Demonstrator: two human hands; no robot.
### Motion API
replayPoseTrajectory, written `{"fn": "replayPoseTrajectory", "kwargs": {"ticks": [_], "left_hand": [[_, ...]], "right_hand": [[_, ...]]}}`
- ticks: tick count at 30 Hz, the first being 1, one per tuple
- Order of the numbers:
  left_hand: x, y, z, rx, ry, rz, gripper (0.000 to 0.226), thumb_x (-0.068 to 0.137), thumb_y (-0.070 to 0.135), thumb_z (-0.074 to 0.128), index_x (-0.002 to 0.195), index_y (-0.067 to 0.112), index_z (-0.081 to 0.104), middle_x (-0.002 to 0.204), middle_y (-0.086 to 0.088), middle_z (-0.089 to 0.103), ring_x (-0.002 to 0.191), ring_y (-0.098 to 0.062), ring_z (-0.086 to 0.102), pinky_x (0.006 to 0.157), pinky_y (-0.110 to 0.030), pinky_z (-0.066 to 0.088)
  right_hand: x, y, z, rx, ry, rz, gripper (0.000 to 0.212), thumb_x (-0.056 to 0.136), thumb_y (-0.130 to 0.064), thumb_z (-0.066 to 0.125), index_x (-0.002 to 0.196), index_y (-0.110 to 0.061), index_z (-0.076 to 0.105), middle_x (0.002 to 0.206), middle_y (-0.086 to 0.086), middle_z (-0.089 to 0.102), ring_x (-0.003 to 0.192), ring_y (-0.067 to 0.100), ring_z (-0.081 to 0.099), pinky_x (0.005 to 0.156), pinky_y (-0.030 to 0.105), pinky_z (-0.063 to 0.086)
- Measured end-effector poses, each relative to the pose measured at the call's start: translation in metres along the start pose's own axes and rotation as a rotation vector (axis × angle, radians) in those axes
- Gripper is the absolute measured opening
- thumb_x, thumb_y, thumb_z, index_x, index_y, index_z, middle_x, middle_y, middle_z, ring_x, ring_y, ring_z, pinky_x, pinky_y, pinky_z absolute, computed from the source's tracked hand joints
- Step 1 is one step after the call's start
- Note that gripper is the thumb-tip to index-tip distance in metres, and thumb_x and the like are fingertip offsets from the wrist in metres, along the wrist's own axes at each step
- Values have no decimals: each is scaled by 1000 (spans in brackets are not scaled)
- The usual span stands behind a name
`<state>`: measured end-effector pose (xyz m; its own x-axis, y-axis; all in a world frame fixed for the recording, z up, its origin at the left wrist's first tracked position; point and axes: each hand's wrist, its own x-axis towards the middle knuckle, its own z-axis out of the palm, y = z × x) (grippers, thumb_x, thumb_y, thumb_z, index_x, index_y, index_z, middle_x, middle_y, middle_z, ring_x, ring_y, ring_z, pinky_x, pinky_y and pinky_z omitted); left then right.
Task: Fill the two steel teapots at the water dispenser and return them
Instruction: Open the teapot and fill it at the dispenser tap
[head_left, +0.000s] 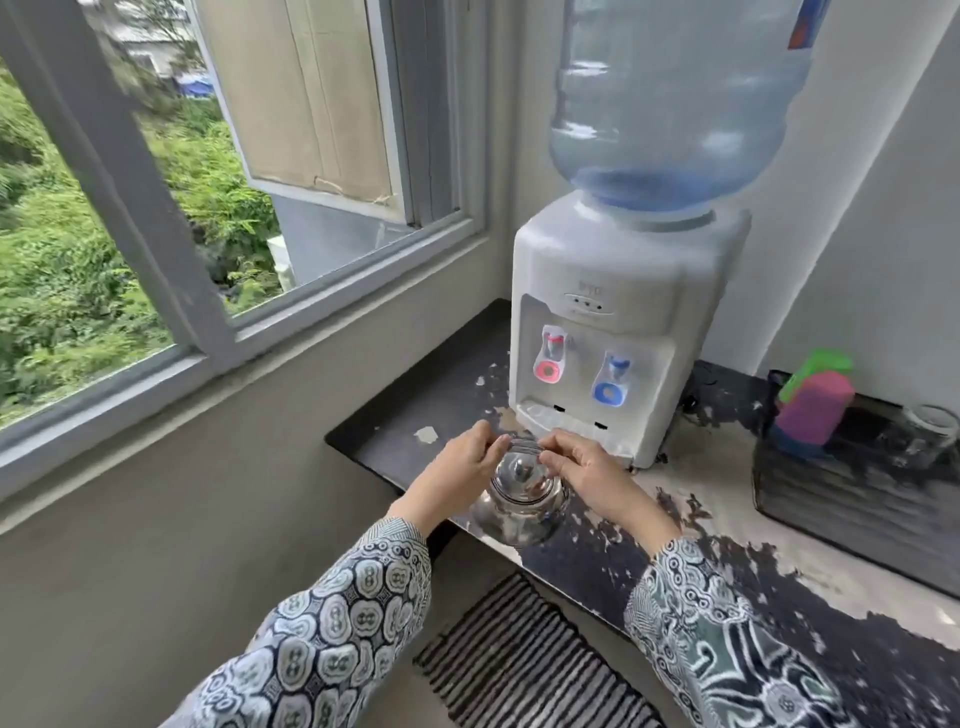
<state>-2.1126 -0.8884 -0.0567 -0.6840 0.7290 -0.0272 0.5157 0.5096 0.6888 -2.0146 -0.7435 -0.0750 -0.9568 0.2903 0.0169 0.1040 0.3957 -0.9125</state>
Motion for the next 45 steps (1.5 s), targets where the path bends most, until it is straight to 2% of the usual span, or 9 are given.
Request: {"fn": "replayPoseTrajectory", "kwargs": {"ticks": [5,9,12,17,22,27,33,39,45], "left_hand": [[54,-39,4,-10,-56,-6,29,98,35,35,72,24,32,75,3,47,75,-20,44,70,-33,32],[90,-57,5,-9,-85,27,26,99,33,35,82,13,38,70,7,45,73,-18,44,61,-26,22],[111,-65,7,-25,-104,37,26,99,34,36,83,13,39,72,7,46,73,-16,45,59,-25,22],[135,-80,13,-54,-137,57,29,98,35,37,72,23,33,70,8,45,63,-3,41,59,-16,33],[133,-101,17,-181,-153,103,23,96,35,41,82,17,42,72,8,48,62,-4,40,64,-17,35],[127,-125,22,-316,-192,189,19,92,36,47,87,18,50,81,3,55,72,-4,49,70,-18,39],[128,-151,24,-194,-264,373,45,85,60,44,92,17,55,110,12,53,109,2,47,92,-9,36],[131,-177,40,14,-159,591,7,84,32,57,88,28,54,108,20,51,121,4,46,90,-23,44],[134,-166,32,33,-124,562,22,72,20,56,92,29,56,109,19,56,111,1,49,90,-16,31]], "right_hand": [[50,19,10,-23,38,76,11,91,-13,51,88,-17,60,82,-5,61,78,7,55,82,26,43],[82,35,10,-52,59,118,19,91,-13,52,80,-28,57,78,-10,60,79,9,55,85,30,43],[98,45,8,-51,73,145,13,90,-14,52,82,-21,59,75,-7,59,78,11,55,84,32,44],[112,60,10,-49,76,162,9,91,-15,51,89,-11,59,76,-6,59,74,5,52,77,21,40],[110,69,20,-73,119,122,8,90,-14,54,92,-16,61,84,-12,60,80,-2,54,77,10,39],[96,79,35,-179,216,17,14,84,-20,59,95,-16,66,88,-27,48,92,-6,50,86,5,34],[81,90,50,-339,293,-48,13,82,-29,58,91,-24,66,90,-18,43,90,1,46,87,9,38],[75,106,68,-610,249,-59,21,76,-18,69,92,-22,56,92,-9,55,99,6,48,93,24,45],[85,86,57,-498,345,51,26,77,-49,59,78,-23,53,83,-14,52,85,0,47,81,14,41]]}}
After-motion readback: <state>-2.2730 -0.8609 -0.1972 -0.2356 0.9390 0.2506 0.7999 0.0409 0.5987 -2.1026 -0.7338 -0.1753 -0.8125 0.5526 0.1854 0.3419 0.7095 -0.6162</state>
